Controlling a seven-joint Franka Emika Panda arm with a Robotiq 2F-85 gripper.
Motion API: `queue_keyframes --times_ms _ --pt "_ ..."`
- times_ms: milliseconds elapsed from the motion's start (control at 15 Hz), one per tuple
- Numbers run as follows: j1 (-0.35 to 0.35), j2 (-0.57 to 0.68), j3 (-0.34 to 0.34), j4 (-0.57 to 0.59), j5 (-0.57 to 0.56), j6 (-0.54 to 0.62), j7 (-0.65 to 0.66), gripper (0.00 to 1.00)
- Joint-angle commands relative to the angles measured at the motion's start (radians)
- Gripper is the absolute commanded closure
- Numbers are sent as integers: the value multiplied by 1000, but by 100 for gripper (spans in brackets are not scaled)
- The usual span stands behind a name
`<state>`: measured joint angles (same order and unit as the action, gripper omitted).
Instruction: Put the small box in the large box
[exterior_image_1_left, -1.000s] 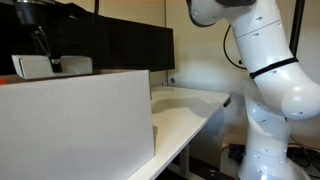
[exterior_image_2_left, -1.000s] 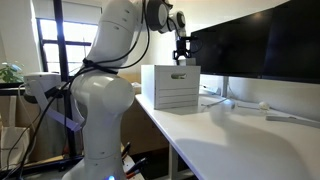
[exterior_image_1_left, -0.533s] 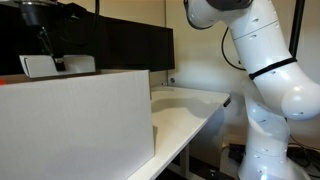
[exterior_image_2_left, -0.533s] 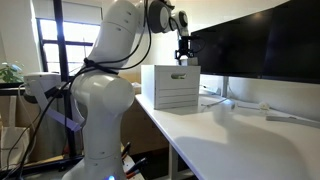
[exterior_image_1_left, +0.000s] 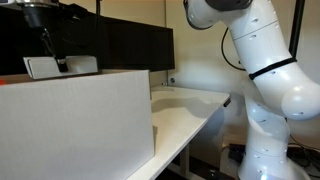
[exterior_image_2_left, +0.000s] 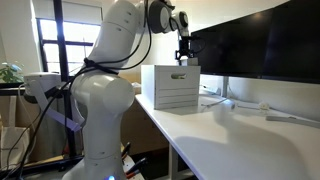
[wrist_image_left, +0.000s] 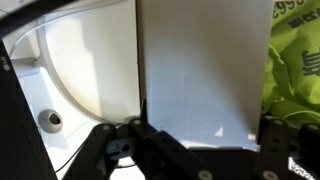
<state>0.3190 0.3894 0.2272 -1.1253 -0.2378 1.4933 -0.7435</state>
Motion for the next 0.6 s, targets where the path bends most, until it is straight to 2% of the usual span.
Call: queue_keyframes --times_ms 0,133,200,267,400,533 --pt "6 -1 -3 12 -2 -28 24 42" --pt "7 -3 -2 11 -3 -30 26 42" --pt "8 -3 -2 13 -6 -35 29 33" --pt "8 -3 -2 13 -4 -35 29 4" --pt "8 -3 -2 13 -4 -37 29 0" --pt "7 -3 -2 14 -3 -38 29 0"
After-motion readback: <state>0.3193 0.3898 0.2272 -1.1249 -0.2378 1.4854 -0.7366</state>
